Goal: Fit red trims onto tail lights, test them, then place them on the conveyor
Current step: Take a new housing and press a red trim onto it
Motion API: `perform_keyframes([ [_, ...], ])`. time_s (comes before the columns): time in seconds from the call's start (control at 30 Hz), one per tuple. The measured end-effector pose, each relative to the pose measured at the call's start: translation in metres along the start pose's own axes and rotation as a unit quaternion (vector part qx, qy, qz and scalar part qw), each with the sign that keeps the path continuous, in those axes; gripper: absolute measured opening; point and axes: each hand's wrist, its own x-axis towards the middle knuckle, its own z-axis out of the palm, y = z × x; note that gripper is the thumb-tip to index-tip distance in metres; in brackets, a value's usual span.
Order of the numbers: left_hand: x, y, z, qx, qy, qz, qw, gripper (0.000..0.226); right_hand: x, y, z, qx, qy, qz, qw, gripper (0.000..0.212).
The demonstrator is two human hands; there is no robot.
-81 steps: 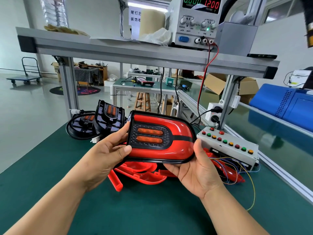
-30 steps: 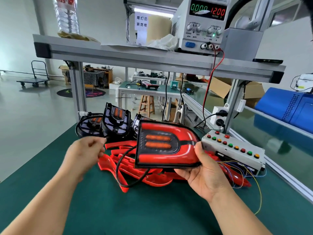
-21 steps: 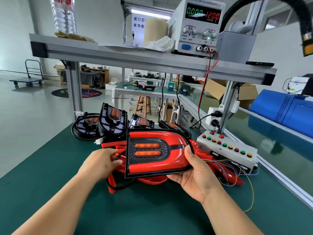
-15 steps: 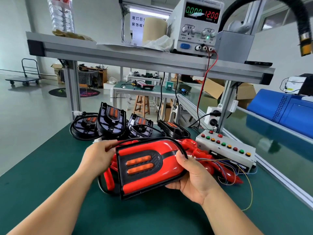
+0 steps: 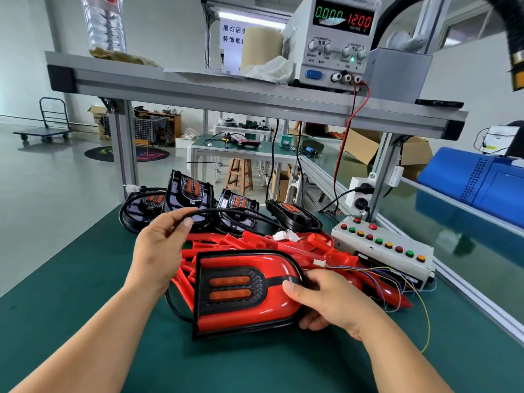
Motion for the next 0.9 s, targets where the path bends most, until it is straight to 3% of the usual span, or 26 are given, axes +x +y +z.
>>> perform_keyframes([
  [0.17,0.004,0.017,-0.001,-0.075,0.022,0.044,0.996,0.03,0.004,0.003,-0.009,-0.188,0.152,-0.032,0.97,0.06],
  [0.27,0.004,0.022,-0.003,-0.093,0.002,0.062,0.994,0.027,0.01,0.001,-0.01,-0.135,0.255,-0.102,0.952,0.024],
  [0.3,0.004,0.024,-0.004,-0.1,-0.008,0.064,0.993,0.028,0.012,-0.003,-0.01,-0.095,0.274,-0.116,0.95,0.023],
  [0.37,0.003,0.029,-0.006,-0.106,-0.028,0.054,0.993,0.029,0.017,-0.008,-0.007,0.002,0.259,-0.123,0.958,0.052],
  [0.4,0.002,0.031,-0.005,-0.101,-0.035,0.045,0.993,0.03,0.019,-0.011,-0.006,0.054,0.238,-0.124,0.962,0.053],
  [0.47,0.002,0.034,-0.005,-0.058,-0.043,0.028,0.997,0.033,0.019,-0.019,-0.002,0.13,0.202,-0.138,0.961,0.026],
  [0.5,0.004,0.033,-0.006,0.007,-0.039,0.025,0.999,0.034,0.018,-0.023,-0.001,0.132,0.2,-0.145,0.96,0.009],
  [0.53,0.005,0.035,-0.007,0.12,-0.032,0.038,0.991,0.038,0.017,-0.025,0.0,0.114,0.202,-0.153,0.961,0.005],
  [0.6,0.001,0.047,-0.002,0.362,-0.027,0.148,0.92,0.051,0.015,-0.03,0.004,0.043,0.189,-0.166,0.967,0.015],
  [0.67,-0.01,0.064,0.016,0.437,-0.115,0.28,0.847,0.064,0.013,-0.04,0.013,-0.049,0.16,-0.194,0.967,0.022],
  [0.77,-0.028,0.076,0.05,0.498,-0.231,0.318,0.773,0.068,0.012,-0.052,0.024,-0.101,0.165,-0.256,0.947,0.026],
  [0.8,-0.028,0.074,0.055,0.502,-0.236,0.302,0.775,0.065,0.012,-0.053,0.024,-0.108,0.172,-0.262,0.944,0.026],
  [0.9,-0.024,0.067,0.055,0.422,-0.23,0.281,0.831,0.044,0.011,-0.053,0.008,-0.081,0.135,-0.242,0.957,0.029],
])
